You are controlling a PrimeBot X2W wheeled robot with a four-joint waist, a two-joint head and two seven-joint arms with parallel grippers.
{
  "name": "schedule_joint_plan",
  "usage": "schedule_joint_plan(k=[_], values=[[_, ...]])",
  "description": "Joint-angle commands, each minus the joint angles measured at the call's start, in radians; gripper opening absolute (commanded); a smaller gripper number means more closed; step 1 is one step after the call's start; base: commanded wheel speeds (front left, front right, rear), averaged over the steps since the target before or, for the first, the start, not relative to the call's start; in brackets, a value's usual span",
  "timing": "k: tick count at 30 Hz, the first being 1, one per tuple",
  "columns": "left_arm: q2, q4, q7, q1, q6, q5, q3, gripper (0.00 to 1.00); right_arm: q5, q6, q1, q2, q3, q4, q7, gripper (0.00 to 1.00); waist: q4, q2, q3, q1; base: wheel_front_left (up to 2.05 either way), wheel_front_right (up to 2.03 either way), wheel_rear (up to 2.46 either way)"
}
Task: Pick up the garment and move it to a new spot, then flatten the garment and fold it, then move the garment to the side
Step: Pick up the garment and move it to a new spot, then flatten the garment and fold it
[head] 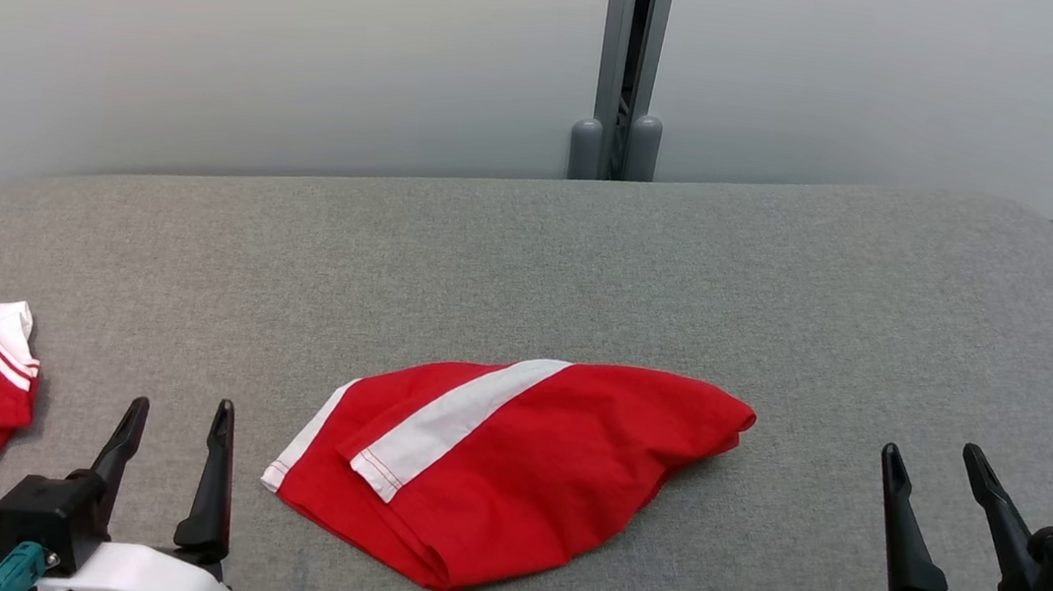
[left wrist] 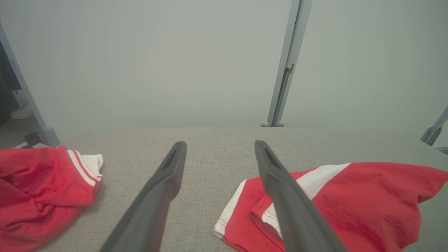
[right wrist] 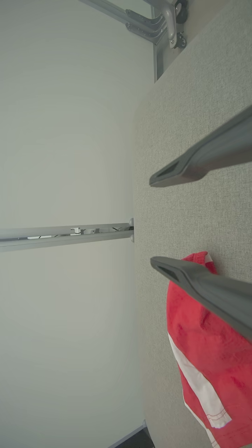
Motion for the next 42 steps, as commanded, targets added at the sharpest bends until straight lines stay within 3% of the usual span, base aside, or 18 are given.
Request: schedule_joint_plan(k=[1,21,26,42], values=[[0.005,-0.006,0.002,0.002,0.007,-0.004,0.001,1.0,0.002,0.0,0.002,-0.003,-0.003,-0.006,0.004,1.0,0.001,0.0,0.001,0.0,0.0,0.0,0.0],[0.005,-0.015,0.012,-0.008,0.016,-0.012,-0.007,1.0,0.016,0.0,-0.01,0.002,-0.009,-0.001,0.019,1.0,0.01,0.0,0.0,0.0,0.0,0.0,0.0],[0.005,-0.021,0.014,-0.024,0.018,-0.008,-0.009,1.0,0.051,0.0,-0.045,-0.023,-0.008,0.032,0.042,1.0,0.017,0.0,0.019,0.0,0.0,0.0,0.0],[-0.012,0.005,-0.018,-0.133,-0.001,0.0,-0.014,1.0,0.185,0.0,-0.271,-0.171,0.24,0.257,0.144,1.0,0.103,0.0,0.178,0.0,0.0,0.0,0.0]])
